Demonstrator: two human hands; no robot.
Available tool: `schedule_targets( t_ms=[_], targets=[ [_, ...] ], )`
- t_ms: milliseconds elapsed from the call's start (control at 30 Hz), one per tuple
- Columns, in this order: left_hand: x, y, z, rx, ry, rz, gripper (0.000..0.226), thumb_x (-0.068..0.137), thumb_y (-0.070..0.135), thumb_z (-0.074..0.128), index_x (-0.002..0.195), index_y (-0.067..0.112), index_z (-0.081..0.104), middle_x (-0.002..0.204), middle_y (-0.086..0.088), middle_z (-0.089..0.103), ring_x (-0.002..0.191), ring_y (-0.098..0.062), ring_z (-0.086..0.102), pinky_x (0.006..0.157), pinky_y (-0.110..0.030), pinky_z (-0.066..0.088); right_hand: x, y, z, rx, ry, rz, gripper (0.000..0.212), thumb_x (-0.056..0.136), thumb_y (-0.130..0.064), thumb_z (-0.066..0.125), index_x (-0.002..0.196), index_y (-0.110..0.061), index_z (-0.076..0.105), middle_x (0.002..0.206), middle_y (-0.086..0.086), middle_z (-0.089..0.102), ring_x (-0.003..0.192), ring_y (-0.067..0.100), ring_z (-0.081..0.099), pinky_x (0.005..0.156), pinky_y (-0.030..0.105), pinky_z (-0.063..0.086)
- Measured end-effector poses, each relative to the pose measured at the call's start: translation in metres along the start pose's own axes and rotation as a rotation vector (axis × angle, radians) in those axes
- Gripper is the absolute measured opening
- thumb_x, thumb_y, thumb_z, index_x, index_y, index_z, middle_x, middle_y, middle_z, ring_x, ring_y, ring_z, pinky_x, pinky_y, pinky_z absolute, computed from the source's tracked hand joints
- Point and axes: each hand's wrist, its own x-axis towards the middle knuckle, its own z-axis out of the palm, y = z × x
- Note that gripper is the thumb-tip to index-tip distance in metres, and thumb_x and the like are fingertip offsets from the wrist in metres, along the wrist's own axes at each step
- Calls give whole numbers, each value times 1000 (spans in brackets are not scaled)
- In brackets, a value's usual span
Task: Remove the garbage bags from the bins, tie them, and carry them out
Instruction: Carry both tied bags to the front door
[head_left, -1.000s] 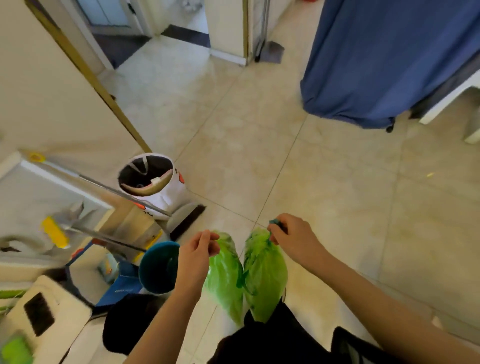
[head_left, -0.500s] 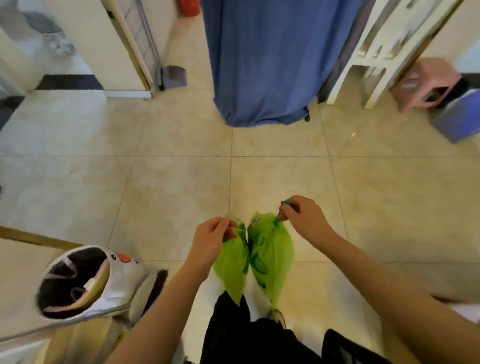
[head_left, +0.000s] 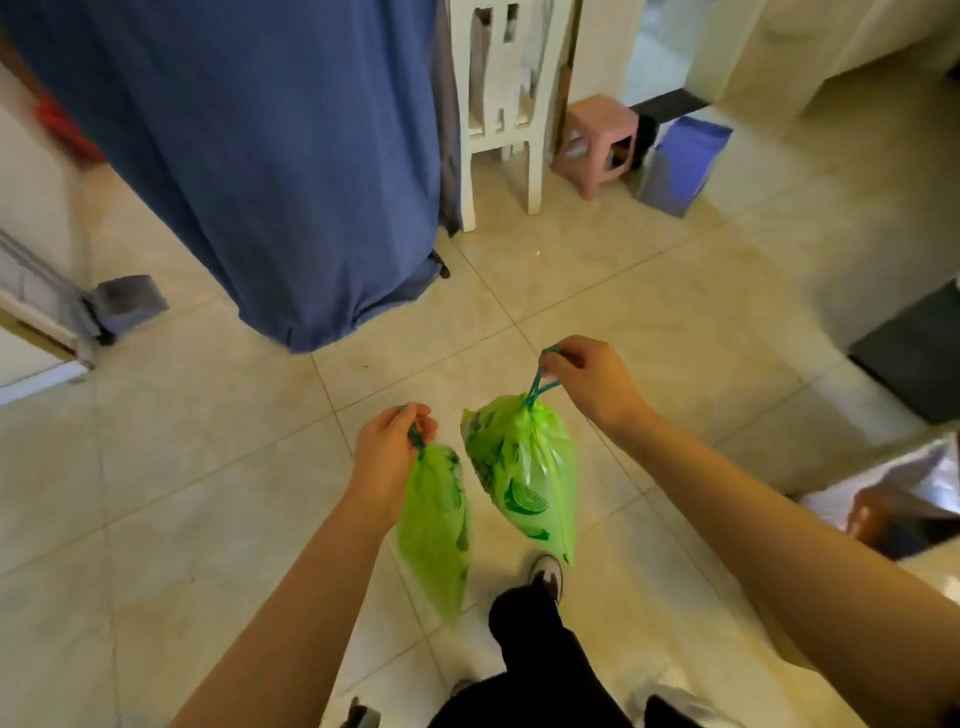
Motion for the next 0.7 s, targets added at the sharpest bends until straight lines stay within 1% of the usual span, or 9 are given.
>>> schedule_targets(
  t_ms=[100,167,200,233,333,467,567,633,700],
  targets=[
    [27,10,42,19,-42,23,29,98,11,45,76,9,63,55,2,63,64,-20,55,74,-34,43,34,8,-29,40,14,2,19,91,-18,52,82,-11,67,77,-2,68,78,23,64,70,31,50],
    [42,20,73,20,-58,31,30,99,12,44,76,8,63,54,2,63,62,-19,55,74,-34,43,57,15,-51,40,5,10,20,92,-19,51,80,-12,66,73,-5,66,72,15,62,62,19,46],
    [47,26,88,23,-69,31,30,99,11,43,77,7,62,55,1,63,60,-18,55,73,-33,45,67,19,-62,39,3,13,20,92,-19,51,79,-13,65,71,-6,65,69,10,60,59,16,43],
    [53,31,105,21,-80,32,30,99,11,43,77,6,62,56,-1,63,59,-17,55,72,-32,46,78,23,-73,38,-2,12,20,92,-19,51,78,-14,65,69,-7,64,67,8,58,59,17,41],
    [72,45,152,69,-110,53,30,99,9,42,77,4,62,66,-10,60,62,-19,56,74,-32,49,110,35,-107,36,-8,7,19,92,-19,53,78,-14,65,69,-6,63,66,11,56,62,24,42],
    [105,62,220,77,-173,40,29,99,7,41,78,3,61,69,-12,57,65,-20,54,74,-32,48,151,55,-160,56,59,57,20,93,-16,51,80,-13,67,68,-4,62,67,13,57,59,22,43],
    [132,73,281,95,-242,16,28,99,5,42,79,1,61,66,-11,58,64,-21,53,74,-32,47,184,78,-206,41,149,113,24,91,-16,49,75,-20,66,71,5,63,66,20,56,61,33,46],
    [148,78,325,126,-292,2,29,99,6,42,78,2,62,60,-7,60,62,-21,51,75,-34,46,205,92,-239,17,200,150,24,91,-16,49,76,-19,67,73,9,63,62,20,52,58,32,42],
    [166,84,368,140,-348,0,29,98,6,42,78,3,62,62,-8,58,62,-21,50,75,-33,47,230,103,-273,15,237,181,24,92,-14,48,82,-13,69,70,4,59,60,17,48,55,29,37]
  ],
)
